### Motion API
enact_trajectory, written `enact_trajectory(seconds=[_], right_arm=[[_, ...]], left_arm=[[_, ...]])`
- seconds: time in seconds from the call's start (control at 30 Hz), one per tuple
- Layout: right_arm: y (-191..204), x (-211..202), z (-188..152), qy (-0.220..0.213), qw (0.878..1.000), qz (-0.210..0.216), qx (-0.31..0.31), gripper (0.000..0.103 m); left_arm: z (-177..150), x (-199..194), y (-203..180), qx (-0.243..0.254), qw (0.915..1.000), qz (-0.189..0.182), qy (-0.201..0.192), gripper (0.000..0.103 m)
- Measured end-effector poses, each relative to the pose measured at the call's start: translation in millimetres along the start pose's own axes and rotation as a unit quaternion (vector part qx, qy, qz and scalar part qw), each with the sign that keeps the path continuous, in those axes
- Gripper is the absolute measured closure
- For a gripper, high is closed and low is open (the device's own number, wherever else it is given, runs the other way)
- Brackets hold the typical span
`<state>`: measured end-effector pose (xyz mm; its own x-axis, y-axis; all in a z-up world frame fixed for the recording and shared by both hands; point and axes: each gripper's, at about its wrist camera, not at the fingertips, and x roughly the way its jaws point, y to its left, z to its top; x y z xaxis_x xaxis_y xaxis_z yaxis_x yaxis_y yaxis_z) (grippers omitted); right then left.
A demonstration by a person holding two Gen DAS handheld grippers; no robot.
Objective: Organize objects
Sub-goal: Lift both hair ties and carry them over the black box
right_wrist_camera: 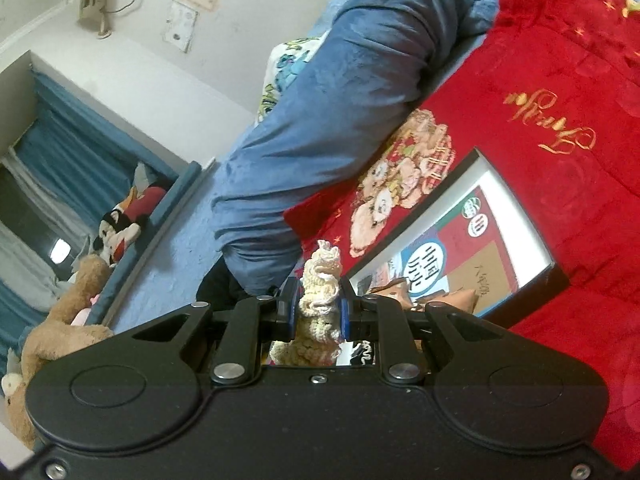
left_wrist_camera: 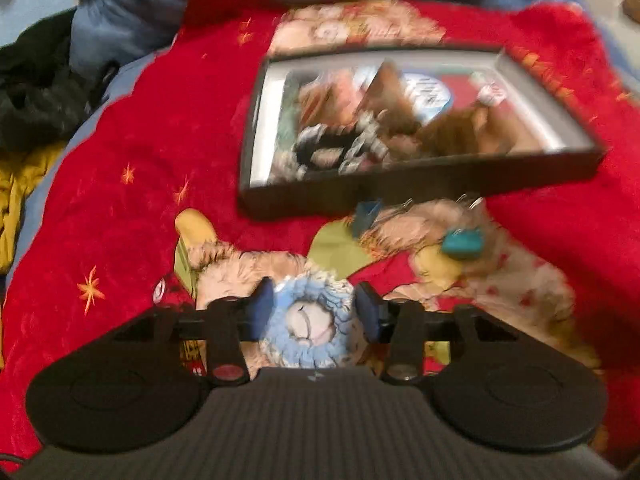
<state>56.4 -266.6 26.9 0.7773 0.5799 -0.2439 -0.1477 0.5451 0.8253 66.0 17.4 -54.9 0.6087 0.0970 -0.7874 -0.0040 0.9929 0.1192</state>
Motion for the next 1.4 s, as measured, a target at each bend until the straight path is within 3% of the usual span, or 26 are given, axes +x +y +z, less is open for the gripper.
enact_trajectory(seconds=[0.03,0.1,0.23,0.5,0.7,0.9,1.03,1.17,1.4], right_arm=[[-1.6,0.6,0.1,0.001,1.000,-0.002,0.003,0.084],[-4.0,2.7,2.0,0.003,1.000,-0.008,0.006,0.084],[-5.3,7.6,5.2,0.003,1.000,-0.012,0.001,0.084],[-8.5,15.7,10.9,0.000,1.000,-0.018,0.006,0.084],[-3.3,17.3,19.4,-0.014,1.000,-0.013,-0.007,0.084],[-4.8,32.3,33.0,-0.030,0.999,-0.013,-0.013,0.084],[-21.7,50.1,35.2,-0.030,0.999,-0.040,-0.007,0.084],[-47.3,74.1,35.9,-0.013,0.997,-0.072,0.022,0.084],[-61.7,118.2,29.5,0.009,0.992,-0.124,-0.011,0.084]], left_arm=[[-0.4,1.5,-1.5,0.005,1.0000,0.006,-0.002,0.075],[0.2,0.0,-0.4,0.002,1.0000,0.004,-0.002,0.092],[1.4,-5.5,4.7,-0.017,0.9997,-0.018,-0.007,0.092],[16.8,-36.5,7.1,-0.032,0.9942,-0.061,-0.083,0.092],[52.1,-62.2,7.0,-0.028,0.9774,-0.117,-0.174,0.092],[100.8,-57.8,4.7,-0.050,0.9627,-0.153,-0.217,0.092],[130.3,-35.2,-4.2,-0.055,0.9567,-0.185,-0.218,0.092],[138.2,-2.8,-15.2,-0.063,0.9519,-0.218,-0.206,0.091],[124.2,50.5,-27.4,-0.081,0.9566,-0.235,-0.153,0.091]])
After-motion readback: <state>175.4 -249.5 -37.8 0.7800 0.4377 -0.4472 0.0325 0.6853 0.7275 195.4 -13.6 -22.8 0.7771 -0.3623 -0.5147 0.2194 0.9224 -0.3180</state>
